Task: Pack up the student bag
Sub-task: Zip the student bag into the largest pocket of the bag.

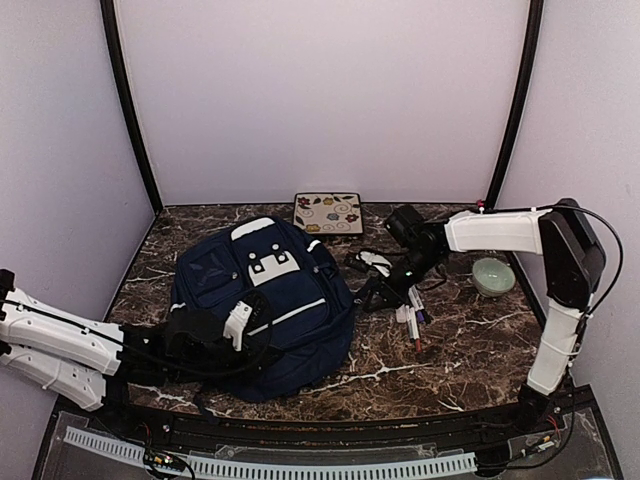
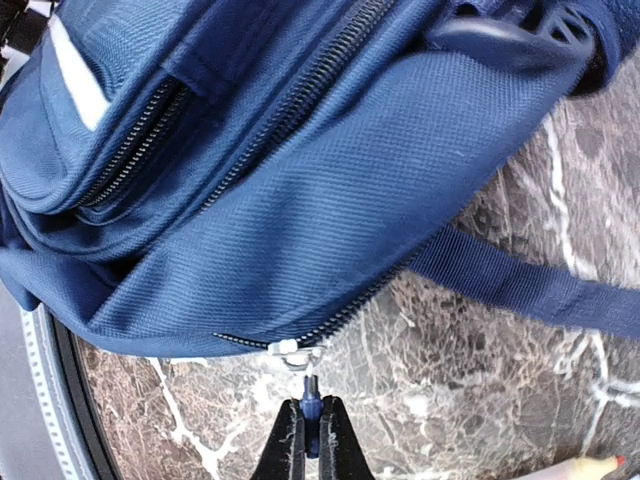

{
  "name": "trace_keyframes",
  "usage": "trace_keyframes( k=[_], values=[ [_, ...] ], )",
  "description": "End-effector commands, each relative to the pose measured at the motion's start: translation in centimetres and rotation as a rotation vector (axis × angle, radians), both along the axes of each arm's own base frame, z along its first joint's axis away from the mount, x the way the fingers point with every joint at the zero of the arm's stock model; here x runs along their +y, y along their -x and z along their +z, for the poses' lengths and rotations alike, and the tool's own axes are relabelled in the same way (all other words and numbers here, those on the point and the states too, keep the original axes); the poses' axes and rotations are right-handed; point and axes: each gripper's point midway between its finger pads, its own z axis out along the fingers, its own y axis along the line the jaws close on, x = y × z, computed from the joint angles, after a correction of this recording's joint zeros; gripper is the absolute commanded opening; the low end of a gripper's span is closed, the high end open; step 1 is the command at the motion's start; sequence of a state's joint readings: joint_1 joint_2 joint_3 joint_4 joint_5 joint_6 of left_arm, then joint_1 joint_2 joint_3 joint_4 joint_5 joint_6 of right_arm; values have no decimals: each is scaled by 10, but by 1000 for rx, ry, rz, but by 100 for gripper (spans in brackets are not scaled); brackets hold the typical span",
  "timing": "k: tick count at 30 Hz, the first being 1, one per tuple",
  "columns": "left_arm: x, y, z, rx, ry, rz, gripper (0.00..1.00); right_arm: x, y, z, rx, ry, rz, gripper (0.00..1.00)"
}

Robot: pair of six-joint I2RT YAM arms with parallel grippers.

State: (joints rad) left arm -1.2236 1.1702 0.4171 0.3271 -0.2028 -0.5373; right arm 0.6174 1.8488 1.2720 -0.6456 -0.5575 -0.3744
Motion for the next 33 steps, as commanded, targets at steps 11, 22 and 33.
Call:
trace_keyframes(
  k=[11, 22, 33],
  values=[
    [1, -13, 54, -208, -96, -24, 49, 60, 50, 59, -71, -142, 186, 0],
    [-90, -36, 46, -299, -97, -120, 57, 66, 57, 77, -57, -194, 194, 0],
    [-110, -37, 62, -214, 24, -85, 55, 65, 62, 75, -46, -213, 191, 0]
  ],
)
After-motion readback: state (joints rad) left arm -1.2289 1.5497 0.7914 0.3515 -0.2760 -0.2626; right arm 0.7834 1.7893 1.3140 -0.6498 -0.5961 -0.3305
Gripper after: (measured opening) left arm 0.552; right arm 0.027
